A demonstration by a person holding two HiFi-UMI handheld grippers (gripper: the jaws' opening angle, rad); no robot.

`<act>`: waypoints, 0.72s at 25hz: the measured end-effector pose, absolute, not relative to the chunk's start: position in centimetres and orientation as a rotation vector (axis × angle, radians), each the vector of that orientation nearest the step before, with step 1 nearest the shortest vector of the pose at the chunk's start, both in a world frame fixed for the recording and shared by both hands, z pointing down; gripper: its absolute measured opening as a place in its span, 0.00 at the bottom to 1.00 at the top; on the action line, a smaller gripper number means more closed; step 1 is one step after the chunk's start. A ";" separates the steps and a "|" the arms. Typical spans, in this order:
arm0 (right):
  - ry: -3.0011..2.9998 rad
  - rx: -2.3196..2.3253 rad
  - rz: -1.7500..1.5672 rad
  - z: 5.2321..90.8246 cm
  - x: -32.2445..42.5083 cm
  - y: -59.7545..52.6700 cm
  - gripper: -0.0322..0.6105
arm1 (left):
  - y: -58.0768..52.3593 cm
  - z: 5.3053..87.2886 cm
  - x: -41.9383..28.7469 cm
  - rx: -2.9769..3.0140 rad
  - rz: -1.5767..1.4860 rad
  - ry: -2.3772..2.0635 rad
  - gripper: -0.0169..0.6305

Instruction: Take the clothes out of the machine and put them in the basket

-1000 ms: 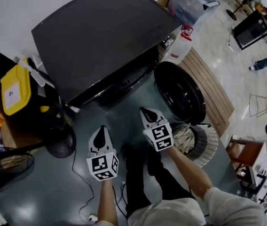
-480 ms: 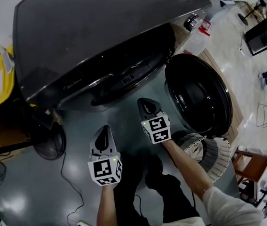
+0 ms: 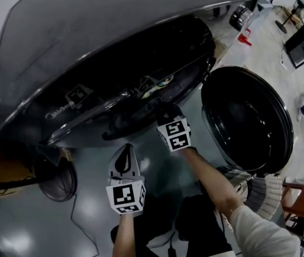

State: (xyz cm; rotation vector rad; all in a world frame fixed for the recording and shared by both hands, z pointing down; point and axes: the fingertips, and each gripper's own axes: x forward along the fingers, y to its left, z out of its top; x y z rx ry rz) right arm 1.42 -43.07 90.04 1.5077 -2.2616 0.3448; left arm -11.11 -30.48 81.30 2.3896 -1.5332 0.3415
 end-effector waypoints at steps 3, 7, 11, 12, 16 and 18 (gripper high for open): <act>-2.278 1.515 0.355 91.8 1.1 -46.1 0.37 | -30.9 82.7 -10.7 2.411 0.327 -1.529 0.05; -2.258 1.546 0.349 93.6 0.7 -49.8 0.64 | -30.6 84.1 -9.8 2.451 0.341 -1.507 0.05; -2.172 1.561 0.329 95.3 0.8 -52.1 0.69 | -30.5 85.0 -9.9 2.451 0.327 -1.510 0.05; -2.154 1.558 0.324 95.7 0.7 -52.4 0.69 | -30.5 85.1 -10.2 2.447 0.315 -1.516 0.05; -2.080 1.561 0.305 96.7 0.5 -53.9 0.69 | -31.0 84.9 -10.9 2.449 0.276 -1.537 0.05; -2.028 1.560 0.267 96.9 0.8 -54.3 0.69 | -31.2 84.4 -11.1 2.455 0.254 -1.545 0.05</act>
